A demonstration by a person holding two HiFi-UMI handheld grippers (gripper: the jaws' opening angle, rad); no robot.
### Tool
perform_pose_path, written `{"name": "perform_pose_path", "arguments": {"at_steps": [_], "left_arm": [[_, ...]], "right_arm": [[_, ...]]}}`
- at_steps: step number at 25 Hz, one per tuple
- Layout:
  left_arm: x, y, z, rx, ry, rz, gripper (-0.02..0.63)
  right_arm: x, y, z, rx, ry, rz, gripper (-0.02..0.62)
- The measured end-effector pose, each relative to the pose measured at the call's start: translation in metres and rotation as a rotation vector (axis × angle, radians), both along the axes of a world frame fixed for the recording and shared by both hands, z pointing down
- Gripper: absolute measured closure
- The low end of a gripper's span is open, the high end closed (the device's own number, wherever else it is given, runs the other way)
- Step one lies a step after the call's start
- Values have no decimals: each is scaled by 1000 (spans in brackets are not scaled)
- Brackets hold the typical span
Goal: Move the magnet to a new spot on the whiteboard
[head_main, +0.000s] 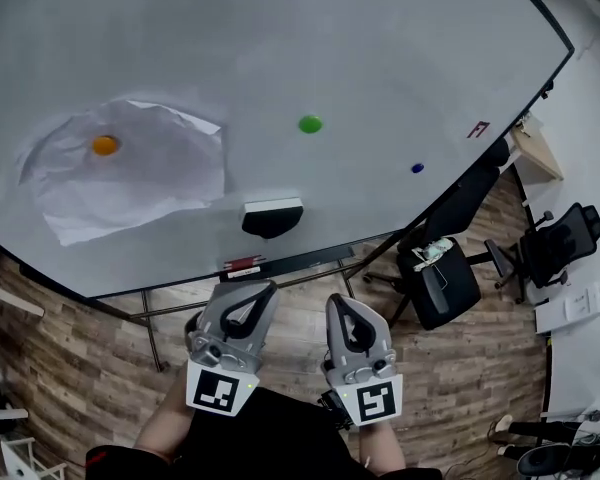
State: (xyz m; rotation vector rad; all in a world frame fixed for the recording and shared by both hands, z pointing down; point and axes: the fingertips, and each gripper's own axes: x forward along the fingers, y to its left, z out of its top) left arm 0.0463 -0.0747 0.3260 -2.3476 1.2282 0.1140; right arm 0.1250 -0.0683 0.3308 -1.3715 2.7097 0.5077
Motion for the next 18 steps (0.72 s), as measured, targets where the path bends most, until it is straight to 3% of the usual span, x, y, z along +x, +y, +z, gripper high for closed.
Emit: {"name": "perform_pose_path", "arguments": {"at_steps": [18], "left_arm": [[-37,-49,-23,59,1,31,611]], "right_arm": [[-47,-69,-60,169,24,53,594]]}}
